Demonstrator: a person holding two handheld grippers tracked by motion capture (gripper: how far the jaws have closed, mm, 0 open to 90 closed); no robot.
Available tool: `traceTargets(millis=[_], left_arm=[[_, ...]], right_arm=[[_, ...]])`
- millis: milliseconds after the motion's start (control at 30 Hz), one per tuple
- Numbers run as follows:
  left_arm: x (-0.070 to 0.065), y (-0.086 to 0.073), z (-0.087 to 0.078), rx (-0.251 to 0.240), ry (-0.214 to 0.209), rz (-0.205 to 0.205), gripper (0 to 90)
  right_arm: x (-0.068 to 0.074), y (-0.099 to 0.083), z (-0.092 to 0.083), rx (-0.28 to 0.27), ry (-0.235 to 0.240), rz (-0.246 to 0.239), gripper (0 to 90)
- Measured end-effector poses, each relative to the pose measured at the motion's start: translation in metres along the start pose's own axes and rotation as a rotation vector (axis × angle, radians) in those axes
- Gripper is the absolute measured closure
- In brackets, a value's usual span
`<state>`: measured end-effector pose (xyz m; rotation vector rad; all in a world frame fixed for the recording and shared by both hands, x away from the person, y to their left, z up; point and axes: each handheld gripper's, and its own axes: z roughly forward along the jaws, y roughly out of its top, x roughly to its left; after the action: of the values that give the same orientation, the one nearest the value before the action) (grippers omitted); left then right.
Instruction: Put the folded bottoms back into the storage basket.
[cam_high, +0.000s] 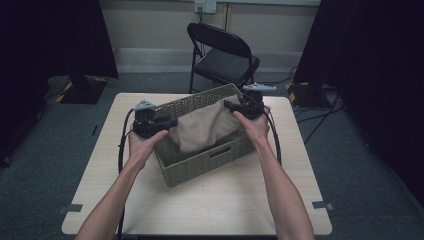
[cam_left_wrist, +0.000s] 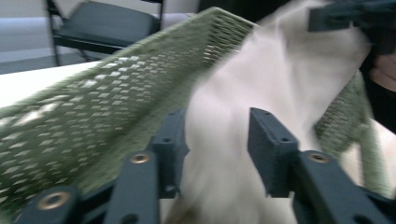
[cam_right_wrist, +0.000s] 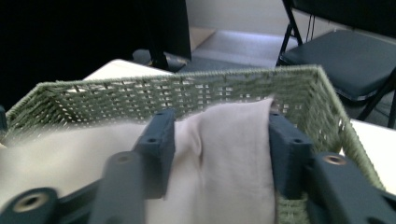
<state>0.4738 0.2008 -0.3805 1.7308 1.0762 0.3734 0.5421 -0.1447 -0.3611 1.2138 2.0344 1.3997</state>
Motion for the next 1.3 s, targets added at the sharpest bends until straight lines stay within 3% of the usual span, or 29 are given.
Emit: traceTargets(millis=[67, 167, 467, 833, 967, 1133, 1300], left_arm=[[0.004, 0.000, -0.003, -0.008, 0.005, -0.009, 49.9], [0.004, 0.001, -0.006, -0.016, 0.011, -0.007, 48.2], [-0.001, 0.002, -0.010, -0.027, 0.008, 0.023, 47.9], [-0.007, 0.000, -0.019, -0.037, -0.056, 0.038, 49.7], [-0.014, 0.003, -0.022, -0.053, -0.021, 0.036, 47.9], [-0.022, 0.004, -0.024, -0.044, -0.019, 0.085, 48.7], [-0.020, 0.004, -0.034, -0.054, -0.027, 0.078, 46.4]], right_arm=[[-0.001, -0.001, 0.002, 0.015, -0.026, -0.003, 40.0], [-0.002, 0.001, 0.000, -0.020, -0.021, 0.010, 35.7], [-0.003, 0.001, -0.007, -0.022, -0.018, 0.011, 34.6], [-0.002, -0.009, -0.022, -0.018, 0.028, -0.006, 27.1], [0.001, -0.010, -0.027, -0.028, 0.020, -0.024, 24.9], [0.001, -0.013, -0.038, -0.030, 0.035, -0.030, 22.4], [-0.001, -0.018, -0.055, -0.045, 0.043, -0.037, 22.3]])
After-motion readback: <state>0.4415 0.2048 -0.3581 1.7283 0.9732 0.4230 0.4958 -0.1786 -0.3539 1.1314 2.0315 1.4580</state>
